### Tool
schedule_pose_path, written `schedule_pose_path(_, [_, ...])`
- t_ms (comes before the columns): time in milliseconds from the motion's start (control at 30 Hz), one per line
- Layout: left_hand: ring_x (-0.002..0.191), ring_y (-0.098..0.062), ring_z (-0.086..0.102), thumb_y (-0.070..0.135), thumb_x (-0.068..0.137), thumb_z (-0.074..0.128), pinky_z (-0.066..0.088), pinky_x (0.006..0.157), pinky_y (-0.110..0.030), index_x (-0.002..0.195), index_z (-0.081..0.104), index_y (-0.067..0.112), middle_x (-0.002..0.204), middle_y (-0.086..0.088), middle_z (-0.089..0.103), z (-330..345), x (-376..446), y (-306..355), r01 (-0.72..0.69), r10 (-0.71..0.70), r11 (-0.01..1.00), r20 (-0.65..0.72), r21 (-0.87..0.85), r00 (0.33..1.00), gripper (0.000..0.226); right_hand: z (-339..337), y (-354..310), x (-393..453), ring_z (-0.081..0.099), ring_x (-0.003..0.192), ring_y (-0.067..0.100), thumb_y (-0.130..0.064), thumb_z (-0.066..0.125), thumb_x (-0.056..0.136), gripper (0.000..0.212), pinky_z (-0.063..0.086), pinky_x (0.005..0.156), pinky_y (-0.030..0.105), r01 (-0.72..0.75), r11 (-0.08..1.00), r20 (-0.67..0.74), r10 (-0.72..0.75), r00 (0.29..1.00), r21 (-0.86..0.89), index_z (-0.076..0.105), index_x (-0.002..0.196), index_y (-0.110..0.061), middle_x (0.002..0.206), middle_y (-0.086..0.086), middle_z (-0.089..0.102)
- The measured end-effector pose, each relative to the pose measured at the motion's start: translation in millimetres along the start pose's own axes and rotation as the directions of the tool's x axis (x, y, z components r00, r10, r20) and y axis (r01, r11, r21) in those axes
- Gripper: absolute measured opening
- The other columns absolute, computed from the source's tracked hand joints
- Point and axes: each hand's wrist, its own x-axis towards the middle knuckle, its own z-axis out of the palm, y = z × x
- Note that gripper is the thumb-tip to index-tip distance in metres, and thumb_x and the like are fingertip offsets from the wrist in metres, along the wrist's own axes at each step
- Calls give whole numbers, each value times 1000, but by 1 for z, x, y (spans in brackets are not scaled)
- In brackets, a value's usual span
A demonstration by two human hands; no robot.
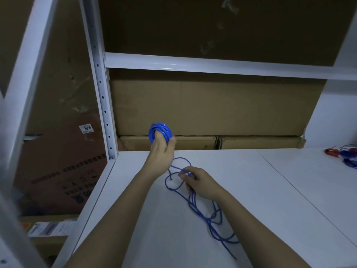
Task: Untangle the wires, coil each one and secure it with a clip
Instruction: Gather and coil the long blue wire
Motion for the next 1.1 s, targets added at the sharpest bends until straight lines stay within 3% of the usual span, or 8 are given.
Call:
schedule_pose_path(167, [63,-13,39,29,99,44,32,59,-31,86,35,11,73,1,40,7,0,-21,-111,79,941,112,320,991,24,-2,-6,-13,61,57,13,-30,45,101,18,47,64,21,44,997,62,-40,997,-56,56,90,-21,60,3,63])
schedule_pose_path(333, [57,-13,34,65,82,54,29,54,-27,75,33,17,63,3,35,12,-15,-25,-76,-119,881,376,466,919,53,-20,6,-14,64,60,21,-31,38,102,22,51,69,37,89,994,-148,-96,984,-56,52,88,-22,62,10,64])
schedule_pose_path(500, [55,-11,32,57,84,62,24,53,-25,65,32,17,61,2,34,19,-16,-17,-115,-258,780,484,615,836,53,-36,5,-11,53,45,13,-37,42,101,20,43,55,29,49,971,-81,-69,994,-232,51,89,-23,53,3,57])
schedule_pose_path(633, [57,-14,44,47,91,58,34,60,-29,66,51,5,60,-3,48,8,-13,-26,111,-246,927,359,357,900,49,-51,11,-9,57,57,12,-46,46,97,31,44,62,32,-21,916,-32,9,999,-400,53,82,-20,62,-1,62])
schedule_pose_path(767, [50,-13,44,38,94,58,36,56,-27,62,56,7,51,2,48,3,-10,-21,233,-238,971,102,56,966,44,-53,24,-11,56,77,19,-43,46,98,37,44,75,32,-124,862,64,178,982,-492,59,83,-12,83,2,64])
schedule_pose_path(900, [41,-10,38,37,96,54,33,54,-28,60,57,10,43,4,44,-9,5,-17,266,-278,955,-83,-132,957,45,-65,35,-2,55,83,21,-36,45,100,37,37,72,29,-218,927,-165,174,971,-306,66,83,-9,87,8,62])
schedule_pose_path(1000, [39,-10,36,38,98,51,33,52,-26,61,57,9,39,5,41,-15,7,-10,285,-291,943,-11,-173,957,47,-75,36,9,55,91,22,-25,47,100,33,32,70,24,-169,956,-384,68,921,-238,69,88,-5,96,9,63])
schedule_pose_path(1100, [38,-12,31,43,95,49,28,48,-25,66,54,6,40,0,32,-19,0,-1,313,-234,887,253,-340,939,47,-80,33,18,55,82,15,-22,45,101,29,36,68,23,-153,986,-493,102,864,-64,69,95,-6,89,5,65])
